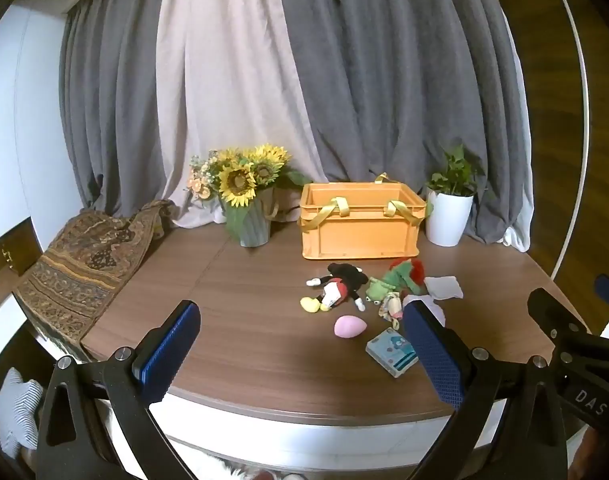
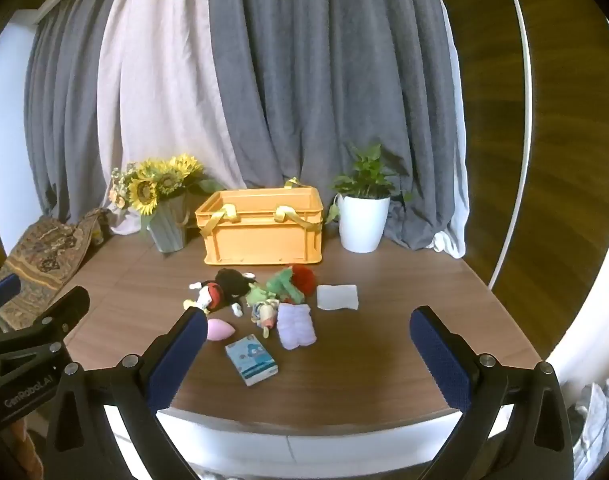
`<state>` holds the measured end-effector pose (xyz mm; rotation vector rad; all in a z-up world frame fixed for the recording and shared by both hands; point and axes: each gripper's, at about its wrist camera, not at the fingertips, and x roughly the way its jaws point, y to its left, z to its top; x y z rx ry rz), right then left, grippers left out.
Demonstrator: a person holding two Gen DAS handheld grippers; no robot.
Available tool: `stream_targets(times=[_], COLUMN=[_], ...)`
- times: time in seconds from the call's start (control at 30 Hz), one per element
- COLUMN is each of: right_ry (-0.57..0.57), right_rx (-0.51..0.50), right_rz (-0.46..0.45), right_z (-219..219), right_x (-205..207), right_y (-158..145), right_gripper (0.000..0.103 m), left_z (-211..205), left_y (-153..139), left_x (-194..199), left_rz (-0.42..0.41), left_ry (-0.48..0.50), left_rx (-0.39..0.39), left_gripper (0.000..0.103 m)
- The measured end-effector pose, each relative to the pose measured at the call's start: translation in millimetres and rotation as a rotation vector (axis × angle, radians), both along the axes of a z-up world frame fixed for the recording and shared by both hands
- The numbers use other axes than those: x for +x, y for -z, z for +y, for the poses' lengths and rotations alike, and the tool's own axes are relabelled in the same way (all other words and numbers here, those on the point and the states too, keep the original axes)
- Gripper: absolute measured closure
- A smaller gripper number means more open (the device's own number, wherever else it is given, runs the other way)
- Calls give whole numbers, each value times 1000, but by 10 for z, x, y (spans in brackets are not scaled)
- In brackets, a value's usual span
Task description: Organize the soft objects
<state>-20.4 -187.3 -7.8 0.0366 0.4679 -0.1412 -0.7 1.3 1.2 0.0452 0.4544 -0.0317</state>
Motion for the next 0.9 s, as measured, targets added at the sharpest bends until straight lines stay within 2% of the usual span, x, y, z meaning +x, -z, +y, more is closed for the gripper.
stream_targets(times=[0.07, 0.13, 0.63, 0.9], right_ry=[2, 4, 6, -4], right_rx=[4, 6, 19, 16], right_rz=[0, -5, -8, -13], right_z=[-10, -19, -36, 14], right_x=[-10, -25, -68, -70], right_y=[-5, -7, -8, -73], right_gripper=[0, 0, 0, 0], left_z=[-3, -17, -8, -6], left_y=[-10, -76, -278, -248], left_x=[-60, -29, 1, -6], left_rz=[-16, 6, -3, -17], left_ry=[-9, -9, 5, -4], left_rx=[15, 20, 14, 19], left_gripper=[0, 0, 0, 0])
